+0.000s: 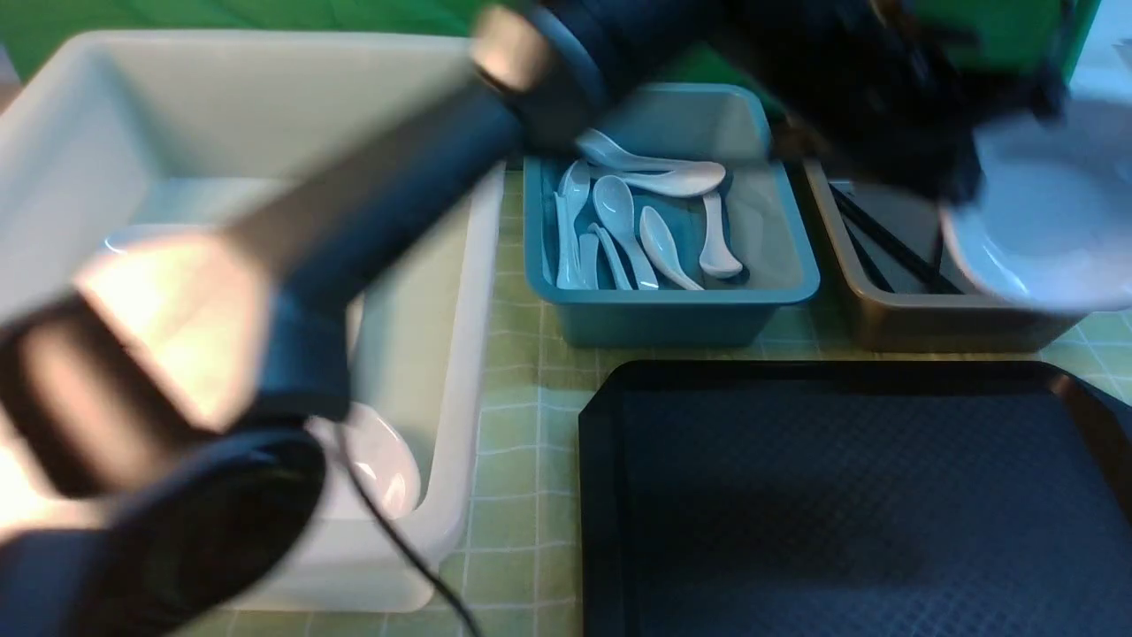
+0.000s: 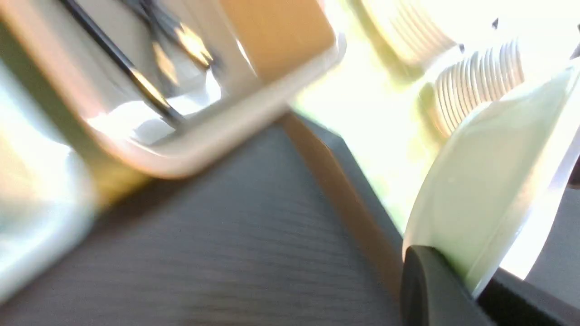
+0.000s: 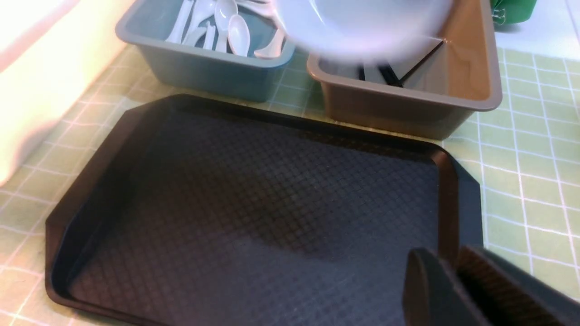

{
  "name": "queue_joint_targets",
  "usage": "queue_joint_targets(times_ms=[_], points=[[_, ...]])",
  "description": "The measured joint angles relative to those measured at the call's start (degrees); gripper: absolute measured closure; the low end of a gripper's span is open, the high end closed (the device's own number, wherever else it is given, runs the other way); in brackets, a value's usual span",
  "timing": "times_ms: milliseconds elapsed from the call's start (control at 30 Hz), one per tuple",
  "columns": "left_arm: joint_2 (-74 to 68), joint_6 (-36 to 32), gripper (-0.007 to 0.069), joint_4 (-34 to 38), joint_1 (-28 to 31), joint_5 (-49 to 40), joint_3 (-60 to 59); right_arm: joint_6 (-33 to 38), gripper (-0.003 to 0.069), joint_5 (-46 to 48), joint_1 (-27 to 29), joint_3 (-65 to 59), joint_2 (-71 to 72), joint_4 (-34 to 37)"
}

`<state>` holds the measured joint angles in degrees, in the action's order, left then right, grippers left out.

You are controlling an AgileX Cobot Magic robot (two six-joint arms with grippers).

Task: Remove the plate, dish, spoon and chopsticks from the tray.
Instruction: Use the left arm to put the small plate into the large storage box on the left

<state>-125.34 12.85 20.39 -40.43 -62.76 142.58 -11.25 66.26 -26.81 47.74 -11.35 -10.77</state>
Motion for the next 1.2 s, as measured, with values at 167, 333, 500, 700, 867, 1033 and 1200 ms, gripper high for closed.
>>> queue_joint_targets(times_ms=[167, 333, 500, 700, 867, 1033, 1200], points=[[8.03, -1.12, 0.0617, -8.13, 7.87, -6.31, -0.67, 0.00, 0.0566, 0.00, 0.00, 0.00, 0.00, 0.00], [14.56, -3.46, 0.0617, -7.49, 16.65, -6.66, -8.69, 0.00, 0.0557, -0.10, 0.00, 0.00, 0.00, 0.00], [23.89, -7.18, 0.0617, -7.10, 26.05, -6.92, -26.83, 0.00, 0.0554, -0.20, 0.00, 0.00, 0.00, 0.00], [33.57, -7.96, 0.0617, -7.76, 37.43, -4.97, -49.62, 0.00, 0.0553, -1.19, 0.00, 0.00, 0.00, 0.00], [37.55, -9.33, 0.0617, -6.31, 41.11, -1.23, -64.96, 0.00, 0.0548, -3.28, 0.00, 0.00, 0.00, -0.05], [37.69, -12.13, 0.0617, -5.78, 41.11, 0.00, -71.89, 0.00, 0.0544, -3.70, 0.00, 0.00, 0.00, -0.05], [37.75, -12.54, 0.0617, -6.19, 41.11, 2.60, -75.27, 0.00, 0.0543, -3.77, 0.00, 0.00, 0.00, -0.12]])
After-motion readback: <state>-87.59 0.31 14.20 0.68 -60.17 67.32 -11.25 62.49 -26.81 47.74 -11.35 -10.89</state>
